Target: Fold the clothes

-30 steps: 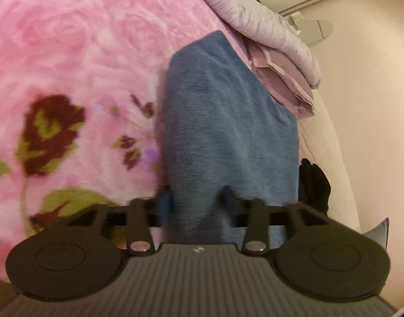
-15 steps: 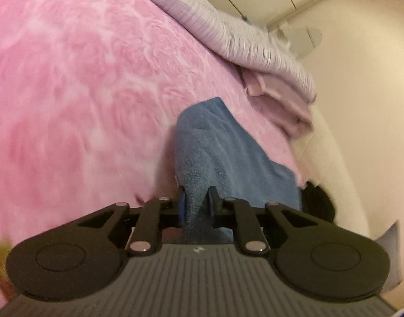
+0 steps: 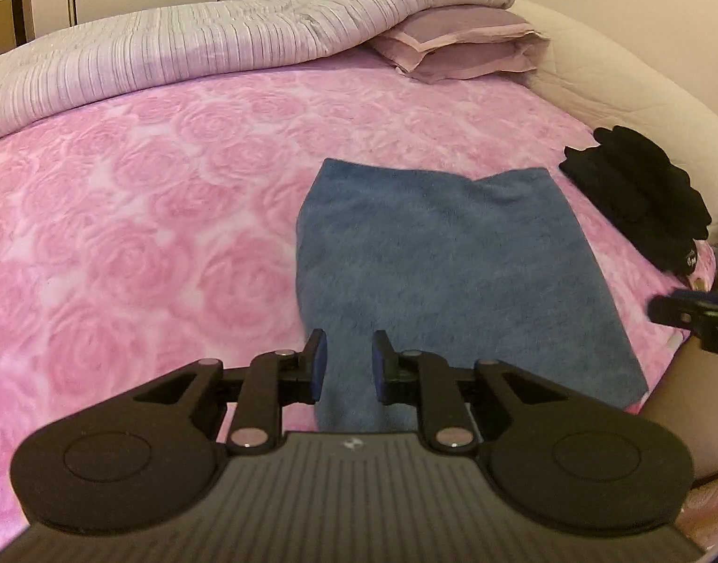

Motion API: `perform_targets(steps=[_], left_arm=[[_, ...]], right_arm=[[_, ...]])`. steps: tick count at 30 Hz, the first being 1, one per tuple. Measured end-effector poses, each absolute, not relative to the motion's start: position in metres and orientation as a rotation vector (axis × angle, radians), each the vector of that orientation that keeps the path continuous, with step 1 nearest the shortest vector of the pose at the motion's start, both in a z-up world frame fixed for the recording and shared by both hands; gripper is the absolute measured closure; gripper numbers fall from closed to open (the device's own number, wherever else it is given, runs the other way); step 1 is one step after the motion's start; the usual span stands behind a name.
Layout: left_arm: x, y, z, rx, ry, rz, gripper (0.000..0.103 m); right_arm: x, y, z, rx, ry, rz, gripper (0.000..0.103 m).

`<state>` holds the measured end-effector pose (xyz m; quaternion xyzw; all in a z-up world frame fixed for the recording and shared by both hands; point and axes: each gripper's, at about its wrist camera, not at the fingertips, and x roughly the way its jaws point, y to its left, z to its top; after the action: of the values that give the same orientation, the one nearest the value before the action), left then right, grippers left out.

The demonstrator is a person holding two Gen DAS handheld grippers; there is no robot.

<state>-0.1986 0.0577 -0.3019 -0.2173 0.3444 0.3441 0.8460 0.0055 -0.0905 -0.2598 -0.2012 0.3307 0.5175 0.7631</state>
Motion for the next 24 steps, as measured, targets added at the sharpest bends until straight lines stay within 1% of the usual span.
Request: perform_targets(steps=[4,5,6,7,10,13,16,18,21,24], left_arm=[[-0.179,0.081,-0.303,-0.449,0.769,0.735,0.088],[-0.174,0.087,-0.303,-0.438,0.783,0.74,0.088],[-0.168,0.092,-0.304,-0.42,0.8,0.744,0.088],[-0.162,0.098,-0.306,-0.409,0.818,0.74,0.088],[-0.15,0.112,-0.32,-0.419,0.865,0.717,0.087],[-0.15,0.116,-0.327,-0.432,0.876,0.706,0.087],[-0.15,0.122,-0.325,-0.446,0.871,0.692,0.087],[-0.145,0.129,-0.319,-0.436,0.872,0.693,0.087],[-0.133,0.141,-0.314,-0.397,0.891,0.713,0.087],[-0.123,0.15,-0.313,-0.377,0.913,0.704,0.087]], right_arm=[[0.011,-0.043,-0.272,-0.54,0.713,1.128,0.068],[0.015,-0.034,-0.279,-0.564,0.727,1.123,0.075],[0.021,-0.027,-0.289,-0.586,0.764,1.114,0.084],[0.029,-0.022,-0.3,-0.606,0.807,1.106,0.086],[0.051,-0.012,-0.33,-0.607,0.908,1.104,0.086],[0.066,-0.014,-0.346,-0.559,0.97,1.122,0.086],[0.082,-0.018,-0.328,-0.493,1.039,1.127,0.086],[0.087,-0.014,-0.309,-0.449,1.031,1.134,0.084],[0.09,0.005,-0.29,-0.42,0.994,1.138,0.076],[0.092,0.031,-0.285,-0.44,0.977,1.142,0.076]])
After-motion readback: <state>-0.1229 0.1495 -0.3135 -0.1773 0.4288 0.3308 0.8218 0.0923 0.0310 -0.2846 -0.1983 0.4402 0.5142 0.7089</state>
